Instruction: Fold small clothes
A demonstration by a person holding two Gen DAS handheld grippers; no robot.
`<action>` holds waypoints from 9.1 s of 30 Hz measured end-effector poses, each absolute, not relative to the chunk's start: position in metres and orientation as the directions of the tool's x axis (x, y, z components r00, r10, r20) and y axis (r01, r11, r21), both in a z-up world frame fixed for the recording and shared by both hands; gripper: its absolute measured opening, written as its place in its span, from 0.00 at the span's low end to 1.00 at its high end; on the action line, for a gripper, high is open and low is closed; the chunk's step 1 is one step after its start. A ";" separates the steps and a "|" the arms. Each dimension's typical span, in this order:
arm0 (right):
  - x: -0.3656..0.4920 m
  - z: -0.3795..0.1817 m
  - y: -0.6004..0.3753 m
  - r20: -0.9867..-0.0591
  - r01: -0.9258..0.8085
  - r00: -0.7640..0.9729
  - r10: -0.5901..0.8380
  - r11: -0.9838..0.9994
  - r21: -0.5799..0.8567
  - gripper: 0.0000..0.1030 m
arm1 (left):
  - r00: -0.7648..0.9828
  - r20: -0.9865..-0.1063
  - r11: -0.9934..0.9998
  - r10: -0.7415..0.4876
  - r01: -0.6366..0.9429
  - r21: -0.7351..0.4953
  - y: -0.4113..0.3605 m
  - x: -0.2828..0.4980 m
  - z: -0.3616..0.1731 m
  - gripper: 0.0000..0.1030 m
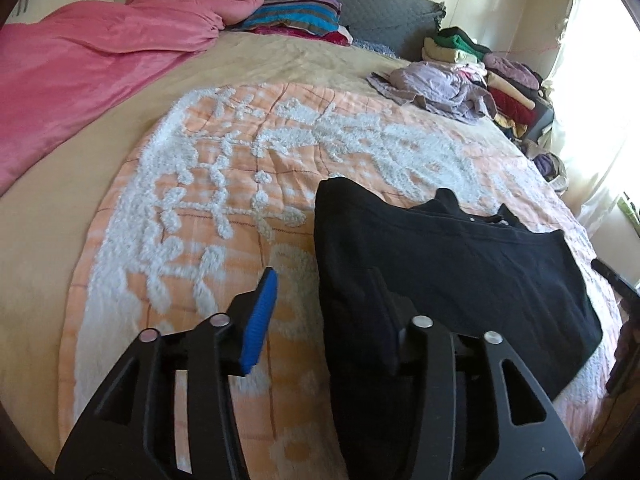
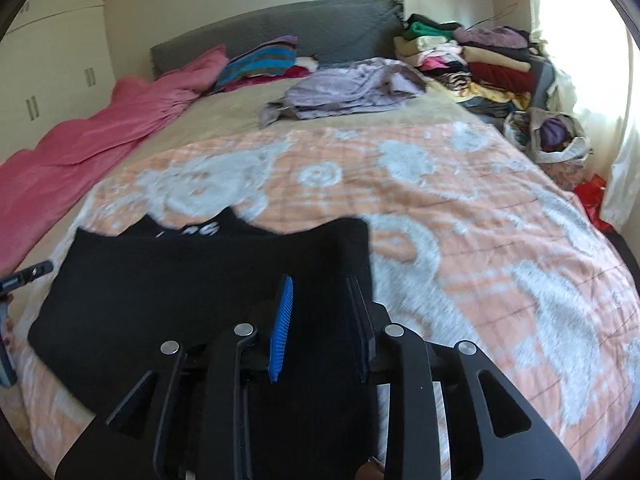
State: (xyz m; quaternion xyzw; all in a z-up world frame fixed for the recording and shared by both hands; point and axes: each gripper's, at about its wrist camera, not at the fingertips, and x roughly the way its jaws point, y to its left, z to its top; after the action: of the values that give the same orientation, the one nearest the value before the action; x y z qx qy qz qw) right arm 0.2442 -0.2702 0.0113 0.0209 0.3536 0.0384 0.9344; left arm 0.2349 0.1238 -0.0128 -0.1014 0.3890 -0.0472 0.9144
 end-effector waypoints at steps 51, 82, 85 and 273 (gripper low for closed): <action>0.164 -0.031 -0.245 -0.750 -0.146 0.643 0.153 0.986 0.076 0.49 | 0.605 -0.777 0.979 -0.173 0.018 -0.203 0.067 0.145 -0.047 0.51; 0.132 0.003 -0.220 -0.700 -0.207 0.691 0.181 0.977 0.048 0.92 | 0.655 -0.748 0.982 -0.109 -0.044 -0.181 0.080 0.109 -0.020 0.85; 0.131 0.007 -0.215 -0.694 -0.219 0.696 0.187 0.975 0.043 0.93 | 0.658 -0.745 0.981 -0.113 -0.047 -0.190 0.082 0.106 -0.018 0.89; 0.138 0.020 -0.186 -0.435 -0.209 0.879 0.192 0.978 0.010 0.15 | 0.540 -0.762 0.933 -0.359 0.231 -0.275 -0.145 0.288 0.037 0.18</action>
State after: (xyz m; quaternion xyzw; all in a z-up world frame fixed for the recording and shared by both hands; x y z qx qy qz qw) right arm 0.1375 -0.1863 0.0196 -0.0185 0.2227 0.1035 0.9692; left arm 0.2877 -0.1453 0.0370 -0.0708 0.4490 -0.1687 0.8746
